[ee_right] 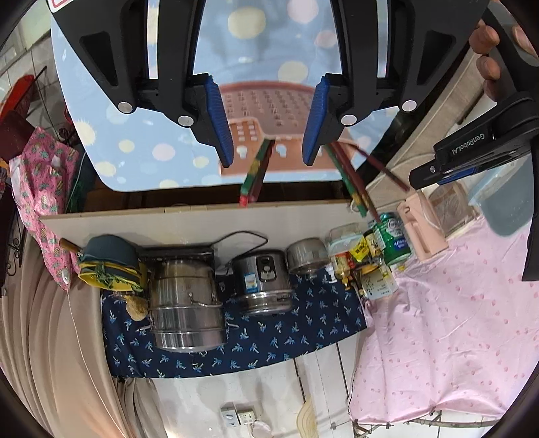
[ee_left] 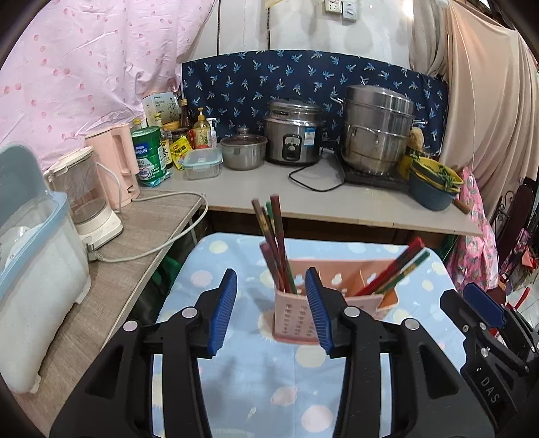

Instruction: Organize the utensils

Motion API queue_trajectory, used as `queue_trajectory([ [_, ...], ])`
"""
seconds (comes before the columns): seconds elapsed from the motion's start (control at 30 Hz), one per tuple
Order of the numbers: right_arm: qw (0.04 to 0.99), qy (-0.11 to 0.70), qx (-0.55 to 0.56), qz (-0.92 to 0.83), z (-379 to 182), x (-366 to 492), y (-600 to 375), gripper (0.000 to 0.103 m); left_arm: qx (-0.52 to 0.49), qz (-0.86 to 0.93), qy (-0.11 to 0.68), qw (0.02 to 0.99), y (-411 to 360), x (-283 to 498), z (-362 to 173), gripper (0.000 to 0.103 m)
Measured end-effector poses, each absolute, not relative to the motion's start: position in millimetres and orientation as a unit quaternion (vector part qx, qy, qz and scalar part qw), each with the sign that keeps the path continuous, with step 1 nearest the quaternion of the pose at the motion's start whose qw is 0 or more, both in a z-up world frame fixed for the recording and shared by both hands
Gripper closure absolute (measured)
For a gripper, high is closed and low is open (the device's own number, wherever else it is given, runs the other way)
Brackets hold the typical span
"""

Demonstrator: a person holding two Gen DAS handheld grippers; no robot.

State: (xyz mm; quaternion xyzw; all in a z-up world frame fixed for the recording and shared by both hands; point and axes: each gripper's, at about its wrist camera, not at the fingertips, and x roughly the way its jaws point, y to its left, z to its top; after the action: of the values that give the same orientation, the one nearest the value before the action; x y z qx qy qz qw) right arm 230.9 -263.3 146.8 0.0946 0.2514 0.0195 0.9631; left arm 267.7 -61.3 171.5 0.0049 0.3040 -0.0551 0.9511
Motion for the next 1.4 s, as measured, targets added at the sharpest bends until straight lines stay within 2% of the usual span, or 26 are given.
queue_trajectory([
  [0.03, 0.963, 0.254, 0.091, 0.019, 144, 226, -261, 0.057, 0.006, -0.055, 0.306, 0.95, -61, 264, 169, 0.062],
  [0.1, 0.963, 0.258, 0.082, 0.015, 138, 214, -256, 0.054, 0.01, -0.052, 0.311, 0.949, -59, 254, 161, 0.055],
  [0.37, 0.958, 0.276, 0.084, -0.001, 119, 173, -248, 0.042, 0.015, -0.051, 0.333, 0.941, -59, 221, 133, 0.045],
  [0.43, 0.956, 0.28, 0.09, -0.002, 115, 167, -248, 0.034, 0.016, -0.052, 0.336, 0.94, -59, 215, 129, 0.043],
  [0.53, 0.954, 0.287, 0.09, -0.008, 108, 160, -248, 0.029, 0.021, -0.052, 0.338, 0.939, -60, 206, 121, 0.033],
  [0.87, 0.946, 0.312, 0.084, -0.021, 90, 146, -246, 0.019, 0.02, -0.046, 0.346, 0.937, -56, 190, 104, 0.012],
  [1.0, 0.944, 0.318, 0.089, -0.024, 85, 145, -246, 0.015, 0.022, -0.041, 0.347, 0.937, -55, 186, 101, 0.009],
  [1.1, 0.942, 0.322, 0.093, -0.026, 83, 145, -249, 0.006, 0.022, -0.037, 0.347, 0.937, -53, 184, 98, 0.008],
  [1.4, 0.943, 0.322, 0.074, -0.033, 80, 142, -243, 0.006, 0.024, -0.032, 0.357, 0.933, -52, 184, 91, 0.007],
])
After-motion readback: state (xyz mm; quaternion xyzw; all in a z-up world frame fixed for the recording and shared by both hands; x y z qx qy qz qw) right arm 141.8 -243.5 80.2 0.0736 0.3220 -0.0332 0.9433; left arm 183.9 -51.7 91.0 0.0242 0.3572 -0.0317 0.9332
